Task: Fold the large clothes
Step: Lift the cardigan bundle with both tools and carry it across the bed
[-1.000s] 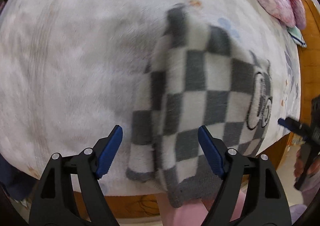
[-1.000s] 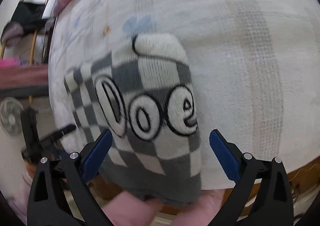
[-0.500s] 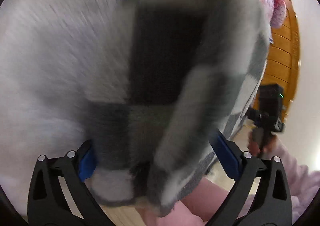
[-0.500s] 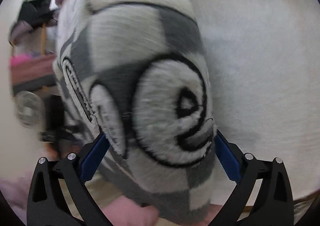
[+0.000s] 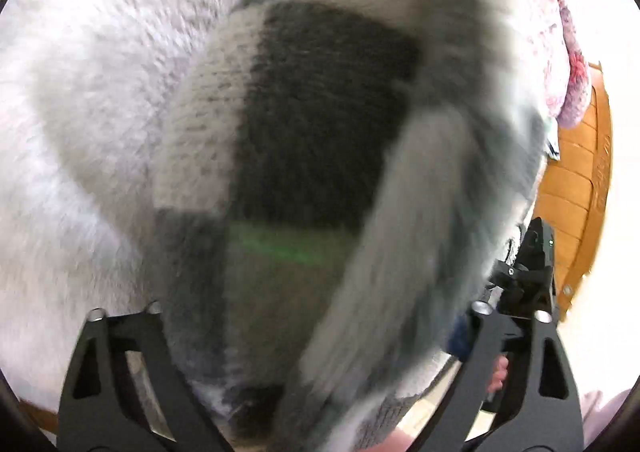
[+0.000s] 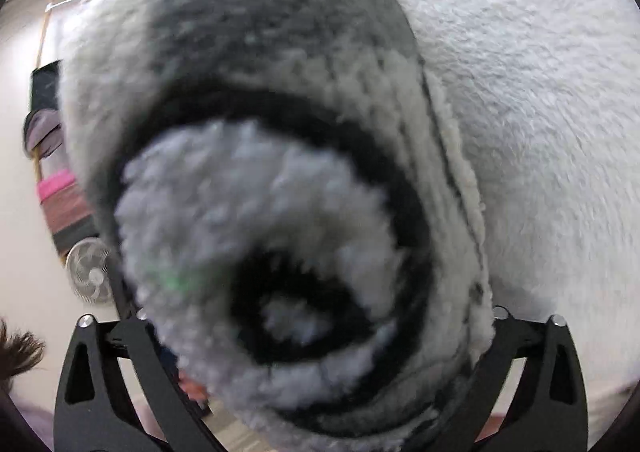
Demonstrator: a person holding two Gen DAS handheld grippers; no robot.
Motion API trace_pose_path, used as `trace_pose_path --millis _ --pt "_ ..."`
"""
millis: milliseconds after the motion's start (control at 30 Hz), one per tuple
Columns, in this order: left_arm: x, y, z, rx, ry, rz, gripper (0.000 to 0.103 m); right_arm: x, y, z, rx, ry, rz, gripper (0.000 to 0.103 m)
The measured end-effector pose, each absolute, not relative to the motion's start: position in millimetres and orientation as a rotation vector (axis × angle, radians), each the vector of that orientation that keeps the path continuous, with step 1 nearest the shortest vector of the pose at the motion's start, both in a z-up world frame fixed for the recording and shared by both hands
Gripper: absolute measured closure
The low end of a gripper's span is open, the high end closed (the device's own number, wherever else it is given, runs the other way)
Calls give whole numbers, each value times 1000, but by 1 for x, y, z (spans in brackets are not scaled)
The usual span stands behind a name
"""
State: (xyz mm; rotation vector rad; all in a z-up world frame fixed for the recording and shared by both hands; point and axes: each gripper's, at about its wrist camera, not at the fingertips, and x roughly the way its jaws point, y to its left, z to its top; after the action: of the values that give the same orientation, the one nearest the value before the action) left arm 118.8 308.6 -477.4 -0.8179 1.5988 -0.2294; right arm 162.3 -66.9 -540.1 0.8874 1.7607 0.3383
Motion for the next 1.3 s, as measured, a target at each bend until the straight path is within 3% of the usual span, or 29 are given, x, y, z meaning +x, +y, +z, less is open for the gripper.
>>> trace_pose_path --millis 133,267,467,867,1033,1300 --pt "108 298 -452 -723 1560 -211 41 166 -58 -514 797 1787 238 27" --pt "108 285 -423 -626 1547 -169 47 166 -55 -490 784 1771 217 41" --pt "94 251 -375 -519 1508 -182 57 170 -45 -447 690 1733 238 45" --pt "112 241 -268 -428 1452 -232 57 140 -73 -352 727 1596 258 46" --pt "117 197 -204 -331 1394 -318 57 113 -110 -308 782 1482 232 46" --pt "103 97 -152 -246 1303 -391 57 66 -195 -260 813 1317 203 46"
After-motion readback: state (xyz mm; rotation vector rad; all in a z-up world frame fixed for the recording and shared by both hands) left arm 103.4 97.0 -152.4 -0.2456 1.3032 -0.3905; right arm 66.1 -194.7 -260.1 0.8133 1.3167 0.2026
